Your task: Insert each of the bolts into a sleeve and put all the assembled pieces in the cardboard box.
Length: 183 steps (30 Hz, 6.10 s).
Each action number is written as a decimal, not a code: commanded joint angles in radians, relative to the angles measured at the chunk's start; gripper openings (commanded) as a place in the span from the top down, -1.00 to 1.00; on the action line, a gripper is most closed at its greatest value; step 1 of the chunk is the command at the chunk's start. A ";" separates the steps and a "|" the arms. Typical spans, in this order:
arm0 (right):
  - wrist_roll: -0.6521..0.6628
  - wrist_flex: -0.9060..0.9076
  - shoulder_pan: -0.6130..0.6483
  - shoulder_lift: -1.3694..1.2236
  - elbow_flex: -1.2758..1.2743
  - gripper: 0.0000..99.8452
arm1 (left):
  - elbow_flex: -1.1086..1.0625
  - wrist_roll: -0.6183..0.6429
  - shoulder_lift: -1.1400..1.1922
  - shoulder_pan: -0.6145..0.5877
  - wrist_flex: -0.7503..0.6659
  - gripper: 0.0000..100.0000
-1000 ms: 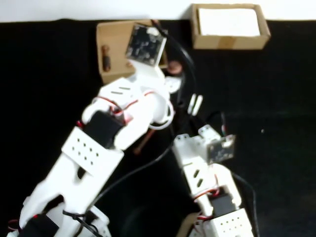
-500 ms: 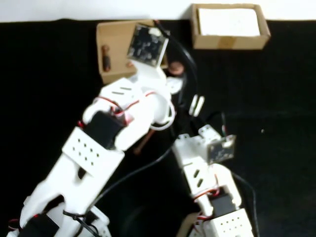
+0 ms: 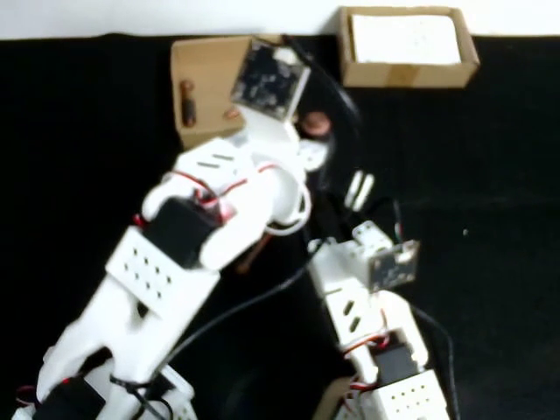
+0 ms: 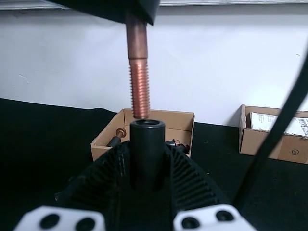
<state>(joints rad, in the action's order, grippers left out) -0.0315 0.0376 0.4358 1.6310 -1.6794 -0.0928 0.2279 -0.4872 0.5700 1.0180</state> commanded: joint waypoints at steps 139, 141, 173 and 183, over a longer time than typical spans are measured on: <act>0.003 0.536 0.065 -2.373 2.445 0.66 | -1.422 -0.221 -0.607 -0.998 -0.539 0.89; 0.003 0.688 0.105 -2.319 2.439 0.66 | -1.395 -0.158 -0.607 -1.041 -0.480 0.81; -0.489 0.977 0.378 -2.448 2.447 0.66 | -0.745 -0.055 0.282 -1.161 -0.206 0.81; -0.555 0.820 0.357 -2.611 2.447 0.66 | -0.699 -0.055 0.331 -1.161 -0.163 0.81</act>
<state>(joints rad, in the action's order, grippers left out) -0.5762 0.8922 0.8117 -0.9605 0.7327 -0.8263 0.1680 -0.1542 -0.5838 0.8493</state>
